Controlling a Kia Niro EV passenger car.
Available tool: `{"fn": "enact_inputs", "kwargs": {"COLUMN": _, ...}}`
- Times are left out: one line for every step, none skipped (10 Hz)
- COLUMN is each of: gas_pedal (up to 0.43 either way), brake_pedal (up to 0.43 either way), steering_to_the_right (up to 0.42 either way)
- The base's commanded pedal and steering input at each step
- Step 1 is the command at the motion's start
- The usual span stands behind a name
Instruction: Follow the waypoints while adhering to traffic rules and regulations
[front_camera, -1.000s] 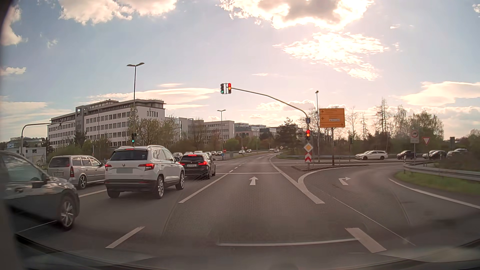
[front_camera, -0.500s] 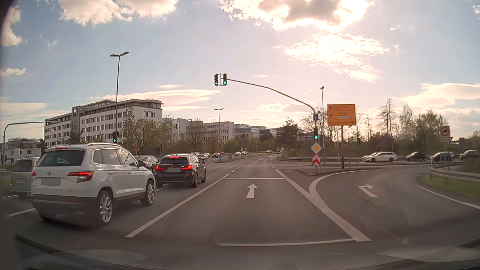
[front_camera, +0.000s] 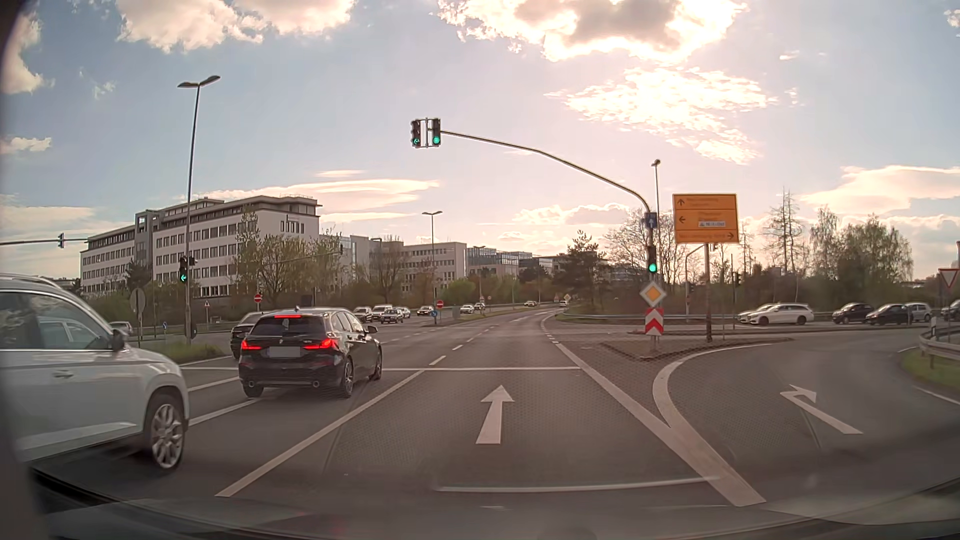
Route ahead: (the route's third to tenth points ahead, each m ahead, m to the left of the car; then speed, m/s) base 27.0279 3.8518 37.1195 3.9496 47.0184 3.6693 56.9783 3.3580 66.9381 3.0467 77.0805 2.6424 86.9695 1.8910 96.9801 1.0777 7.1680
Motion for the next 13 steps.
{"fn": "enact_inputs", "kwargs": {"gas_pedal": 0.000, "brake_pedal": 0.000, "steering_to_the_right": -0.002}}
{"fn": "enact_inputs", "kwargs": {"gas_pedal": 0.000, "brake_pedal": 0.000, "steering_to_the_right": -0.002}}
{"fn": "enact_inputs", "kwargs": {"gas_pedal": 0.000, "brake_pedal": 0.000, "steering_to_the_right": -0.002}}
{"fn": "enact_inputs", "kwargs": {"gas_pedal": 0.000, "brake_pedal": 0.000, "steering_to_the_right": -0.002}}
{"fn": "enact_inputs", "kwargs": {"gas_pedal": 0.028, "brake_pedal": 0.000, "steering_to_the_right": -0.002}}
{"fn": "enact_inputs", "kwargs": {"gas_pedal": 0.059, "brake_pedal": 0.000, "steering_to_the_right": -0.002}}
{"fn": "enact_inputs", "kwargs": {"gas_pedal": 0.087, "brake_pedal": 0.000, "steering_to_the_right": -0.002}}
{"fn": "enact_inputs", "kwargs": {"gas_pedal": 0.110, "brake_pedal": 0.000, "steering_to_the_right": -0.002}}
{"fn": "enact_inputs", "kwargs": {"gas_pedal": 0.118, "brake_pedal": 0.000, "steering_to_the_right": -0.002}}
{"fn": "enact_inputs", "kwargs": {"gas_pedal": 0.118, "brake_pedal": 0.000, "steering_to_the_right": -0.002}}
{"fn": "enact_inputs", "kwargs": {"gas_pedal": 0.138, "brake_pedal": 0.000, "steering_to_the_right": -0.002}}
{"fn": "enact_inputs", "kwargs": {"gas_pedal": 0.150, "brake_pedal": 0.000, "steering_to_the_right": -0.002}}
{"fn": "enact_inputs", "kwargs": {"gas_pedal": 0.157, "brake_pedal": 0.000, "steering_to_the_right": -0.002}}
